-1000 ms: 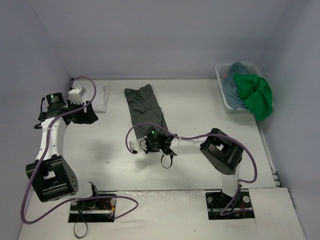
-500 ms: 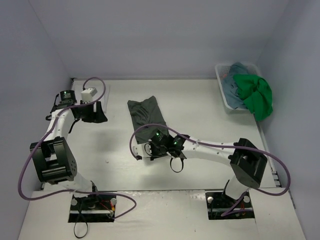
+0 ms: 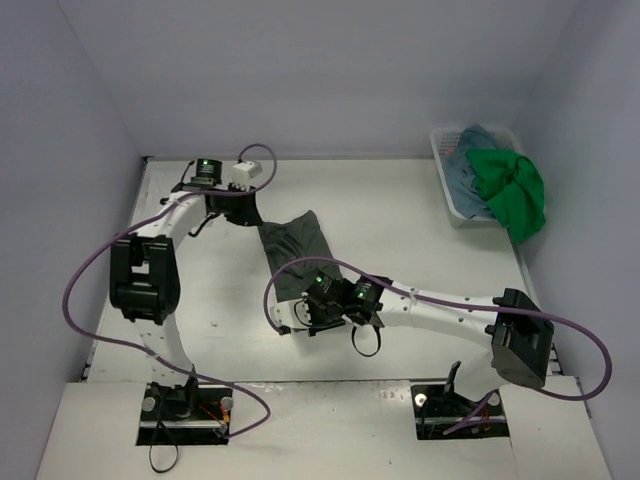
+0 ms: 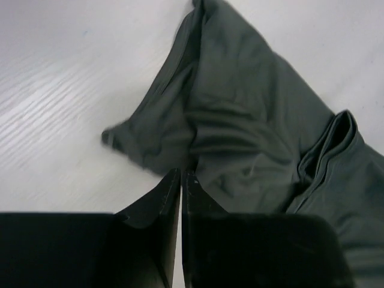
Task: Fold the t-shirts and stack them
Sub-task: Fold the tshirt
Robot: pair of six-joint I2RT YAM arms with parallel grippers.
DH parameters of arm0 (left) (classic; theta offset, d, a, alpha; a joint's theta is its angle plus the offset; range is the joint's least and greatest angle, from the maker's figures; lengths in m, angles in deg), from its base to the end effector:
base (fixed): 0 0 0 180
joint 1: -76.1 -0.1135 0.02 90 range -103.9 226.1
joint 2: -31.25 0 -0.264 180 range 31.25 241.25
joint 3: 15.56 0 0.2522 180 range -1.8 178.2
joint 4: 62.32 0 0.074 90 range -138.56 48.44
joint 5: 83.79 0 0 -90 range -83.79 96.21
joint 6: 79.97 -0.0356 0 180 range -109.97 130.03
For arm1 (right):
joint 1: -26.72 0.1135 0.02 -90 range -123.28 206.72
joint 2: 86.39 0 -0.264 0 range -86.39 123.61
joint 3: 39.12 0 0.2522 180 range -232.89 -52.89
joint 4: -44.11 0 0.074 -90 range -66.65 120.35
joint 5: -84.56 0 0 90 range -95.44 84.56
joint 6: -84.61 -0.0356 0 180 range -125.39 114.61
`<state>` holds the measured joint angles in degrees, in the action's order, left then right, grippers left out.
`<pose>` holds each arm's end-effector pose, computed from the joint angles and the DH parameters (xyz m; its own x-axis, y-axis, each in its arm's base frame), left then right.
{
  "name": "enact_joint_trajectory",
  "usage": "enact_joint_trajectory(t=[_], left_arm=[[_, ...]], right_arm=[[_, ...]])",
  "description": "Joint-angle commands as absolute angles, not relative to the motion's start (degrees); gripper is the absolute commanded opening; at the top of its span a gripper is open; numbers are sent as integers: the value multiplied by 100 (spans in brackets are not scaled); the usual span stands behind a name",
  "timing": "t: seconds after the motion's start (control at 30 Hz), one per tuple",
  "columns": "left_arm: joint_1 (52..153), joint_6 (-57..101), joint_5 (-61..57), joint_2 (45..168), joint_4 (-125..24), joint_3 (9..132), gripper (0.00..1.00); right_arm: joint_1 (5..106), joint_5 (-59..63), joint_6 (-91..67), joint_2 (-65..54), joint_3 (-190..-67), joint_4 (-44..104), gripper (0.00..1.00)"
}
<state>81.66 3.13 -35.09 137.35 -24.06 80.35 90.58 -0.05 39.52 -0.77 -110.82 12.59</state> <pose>0.4041 -0.0629 0.2471 -0.6784 0.1567 -0.7178 0.5943 0.6915 -0.4107 0.1386 0.2900 0.2381 0.4292 -0.7209 -0.5442 -0.8752 -0.1829 -0.4480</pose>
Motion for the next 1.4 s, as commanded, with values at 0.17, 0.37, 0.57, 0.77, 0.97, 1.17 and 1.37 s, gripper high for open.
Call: enact_joint_trajectory(t=[0.17, 0.37, 0.57, 0.77, 0.97, 1.17, 1.37], left_arm=[[8831, 888, -4124, 15183, -2641, 9461, 0], [9157, 862, -4134, 15271, -2579, 9261, 0], [9166, 765, -4160, 15166, -2518, 8988, 0], [9333, 476, -4046, 15140, -2308, 8698, 0], [9456, 414, -4151, 15166, -2254, 8618, 0], [9702, 344, -4257, 15201, -2122, 8706, 0], [9991, 344, -4362, 15254, -2026, 8794, 0]], right_arm=[[9080, -183, 3847, -351, -11353, 1102, 0], [9001, -201, 3908, -316, -11449, 1110, 0], [8781, -219, 4057, -158, -11678, 1233, 0], [8211, 1, 4303, 149, -12073, 1356, 0], [7920, 115, 4479, 422, -12328, 1470, 0], [7858, 186, 4576, 721, -12644, 1550, 0], [7840, 151, 4673, 914, -12926, 1576, 0]])
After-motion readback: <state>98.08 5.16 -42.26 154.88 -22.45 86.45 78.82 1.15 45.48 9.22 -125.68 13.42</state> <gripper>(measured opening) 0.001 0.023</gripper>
